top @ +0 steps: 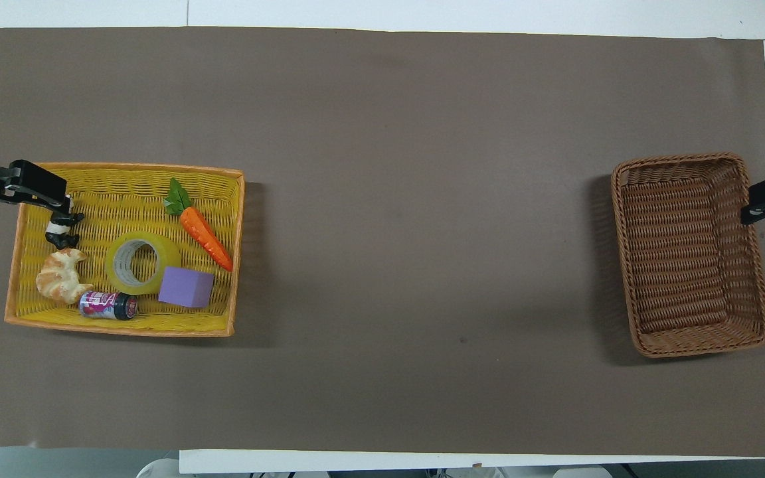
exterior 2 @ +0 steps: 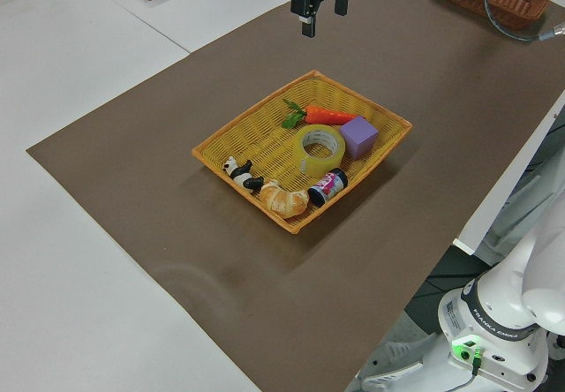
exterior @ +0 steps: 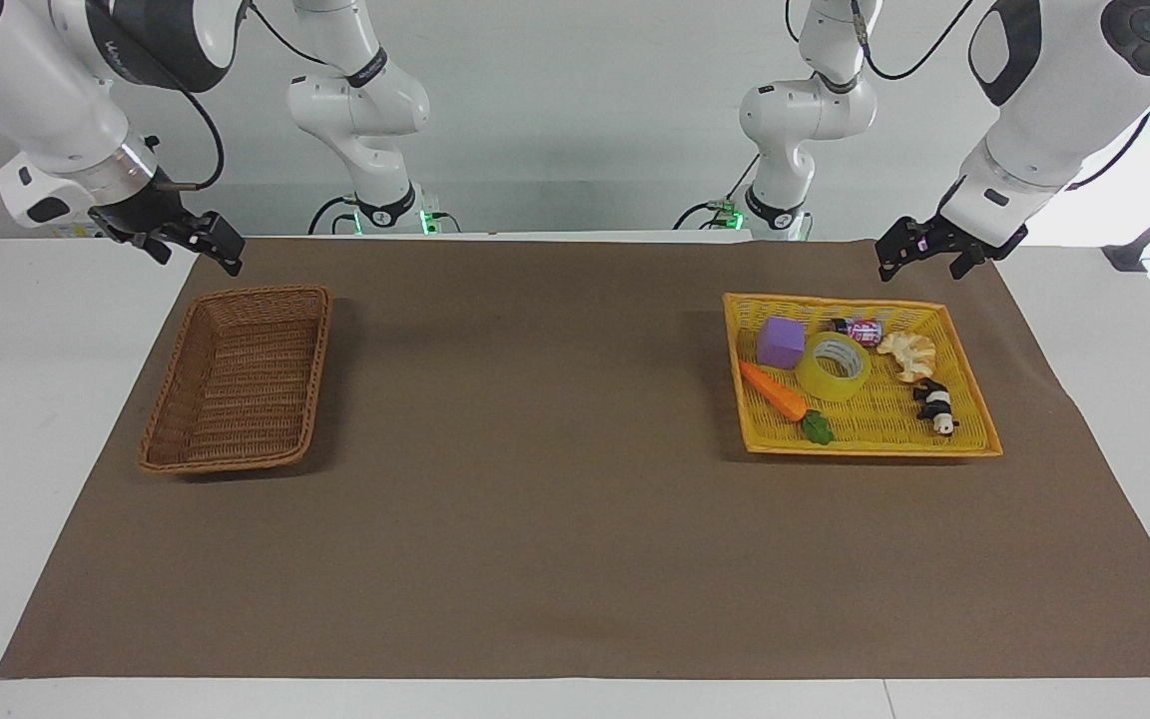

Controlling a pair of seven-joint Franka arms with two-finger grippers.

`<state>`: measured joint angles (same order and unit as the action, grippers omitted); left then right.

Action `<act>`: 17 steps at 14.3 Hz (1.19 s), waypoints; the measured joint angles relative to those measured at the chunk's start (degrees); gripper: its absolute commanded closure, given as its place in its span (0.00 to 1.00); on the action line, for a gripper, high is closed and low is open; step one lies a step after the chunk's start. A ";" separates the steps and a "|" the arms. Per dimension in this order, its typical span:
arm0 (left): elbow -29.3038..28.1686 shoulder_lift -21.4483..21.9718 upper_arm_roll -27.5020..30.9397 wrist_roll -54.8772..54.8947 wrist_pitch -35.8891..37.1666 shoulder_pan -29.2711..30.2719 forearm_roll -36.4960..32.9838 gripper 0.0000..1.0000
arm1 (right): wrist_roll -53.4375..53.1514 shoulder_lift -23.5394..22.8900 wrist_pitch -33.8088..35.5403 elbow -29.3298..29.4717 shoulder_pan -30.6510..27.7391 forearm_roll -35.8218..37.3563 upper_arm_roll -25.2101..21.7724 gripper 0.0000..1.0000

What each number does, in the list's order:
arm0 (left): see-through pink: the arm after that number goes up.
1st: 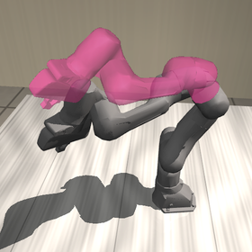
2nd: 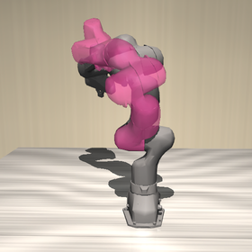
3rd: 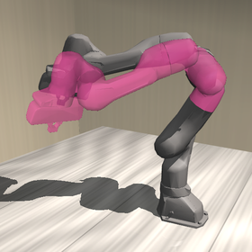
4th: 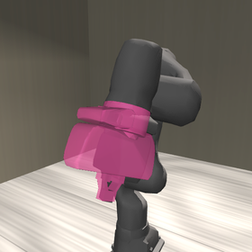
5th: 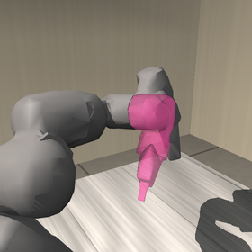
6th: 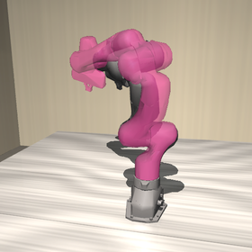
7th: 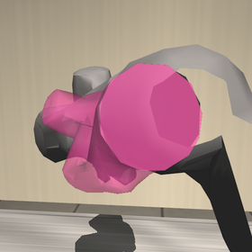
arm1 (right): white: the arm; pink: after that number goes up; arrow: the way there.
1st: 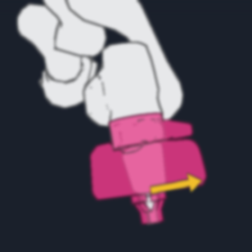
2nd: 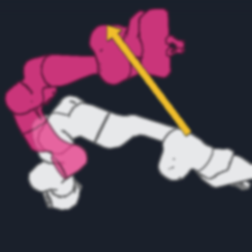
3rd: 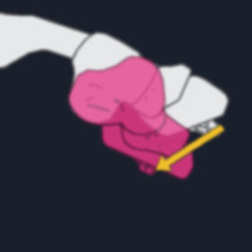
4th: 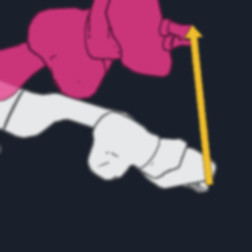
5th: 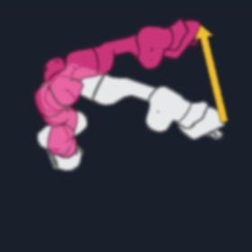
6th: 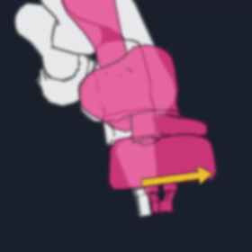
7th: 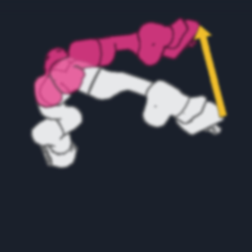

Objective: Move tape to another basket
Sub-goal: 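Reach the left gripper down to the yellow tape roll in the basket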

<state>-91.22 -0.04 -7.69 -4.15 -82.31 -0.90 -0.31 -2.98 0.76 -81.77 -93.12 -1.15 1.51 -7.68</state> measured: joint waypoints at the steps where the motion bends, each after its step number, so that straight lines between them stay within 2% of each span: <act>1: 0.00 0.00 0.06 -0.11 -0.01 0.24 -0.02 0.00 | 0.00 0.00 0.00 0.00 0.00 0.00 0.00 0.00; 9: -1.58 0.65 -0.05 -0.90 -1.41 1.72 -0.02 0.01 | 0.00 0.00 0.00 0.00 0.00 0.00 0.00 0.00; 11: -9.06 3.22 0.01 -1.24 -10.33 2.04 -0.07 0.01 | 0.00 0.00 0.00 0.00 0.00 0.00 0.00 0.00; 14: -25.95 8.01 0.28 0.15 -24.18 5.56 -0.11 0.01 | 0.00 0.00 0.00 0.00 0.00 0.00 0.00 0.00; 17: -36.10 8.91 0.43 3.11 -32.29 8.48 -0.10 0.01 | 0.00 0.00 0.00 0.00 0.00 0.00 0.00 0.00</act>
<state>-127.32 8.87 -7.25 -1.04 -114.60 7.58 -0.41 -2.98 0.76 -81.77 -93.12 -1.15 1.51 -7.68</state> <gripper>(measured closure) 0.004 0.000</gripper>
